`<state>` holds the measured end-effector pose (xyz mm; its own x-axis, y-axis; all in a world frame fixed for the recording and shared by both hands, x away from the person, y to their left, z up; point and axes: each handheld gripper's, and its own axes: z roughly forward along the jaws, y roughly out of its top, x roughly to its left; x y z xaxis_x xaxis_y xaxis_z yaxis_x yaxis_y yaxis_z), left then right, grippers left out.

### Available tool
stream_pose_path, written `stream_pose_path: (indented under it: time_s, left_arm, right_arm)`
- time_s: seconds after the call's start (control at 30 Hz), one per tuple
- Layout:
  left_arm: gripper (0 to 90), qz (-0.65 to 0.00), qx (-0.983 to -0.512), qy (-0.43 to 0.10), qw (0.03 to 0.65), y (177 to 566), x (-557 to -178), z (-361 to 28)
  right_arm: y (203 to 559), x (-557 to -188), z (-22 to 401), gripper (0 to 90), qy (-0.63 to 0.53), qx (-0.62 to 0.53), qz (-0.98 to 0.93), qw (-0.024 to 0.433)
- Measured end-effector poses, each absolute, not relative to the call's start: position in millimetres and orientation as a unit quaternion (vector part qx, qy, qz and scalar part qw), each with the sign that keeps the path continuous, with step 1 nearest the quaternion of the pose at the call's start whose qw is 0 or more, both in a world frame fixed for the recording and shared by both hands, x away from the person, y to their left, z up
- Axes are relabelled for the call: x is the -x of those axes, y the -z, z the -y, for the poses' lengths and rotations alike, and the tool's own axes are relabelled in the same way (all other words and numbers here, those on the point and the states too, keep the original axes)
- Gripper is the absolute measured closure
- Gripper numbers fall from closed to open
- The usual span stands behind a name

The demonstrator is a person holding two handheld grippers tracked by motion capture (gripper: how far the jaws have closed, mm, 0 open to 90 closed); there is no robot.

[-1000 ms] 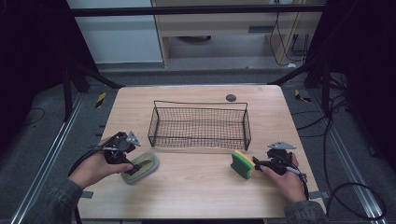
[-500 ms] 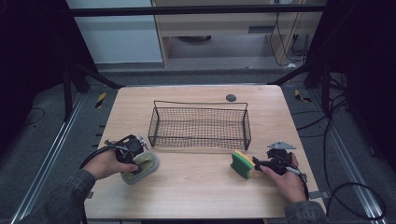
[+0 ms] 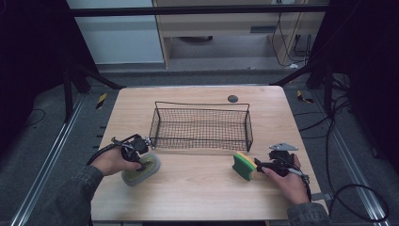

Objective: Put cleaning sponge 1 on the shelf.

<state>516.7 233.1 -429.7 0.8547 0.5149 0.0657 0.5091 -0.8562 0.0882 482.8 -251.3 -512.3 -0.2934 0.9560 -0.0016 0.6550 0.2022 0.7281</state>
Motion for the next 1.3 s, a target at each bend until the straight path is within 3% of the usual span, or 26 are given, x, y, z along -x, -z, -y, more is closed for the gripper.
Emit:
stream_pose_path:
  time_s: [0.07, 0.63, 1.3]
  left_arm:
    - [70.2, -0.258, -0.965, -0.040, 0.033, 428, -515, -233]
    - [70.6, -0.182, -0.960, -0.173, 0.126, 363, -477, -229]
    - [70.6, -0.146, -0.955, -0.234, 0.108, 326, -512, -204]
  right_arm:
    - [512, -483, 251, 3.8, -0.319, -0.545, -0.739, 0.236]
    - [513, -483, 251, 3.8, -0.320, -0.542, -0.740, 0.237]
    - [513, -483, 250, 3.2, -0.318, -0.543, -0.739, 0.239]
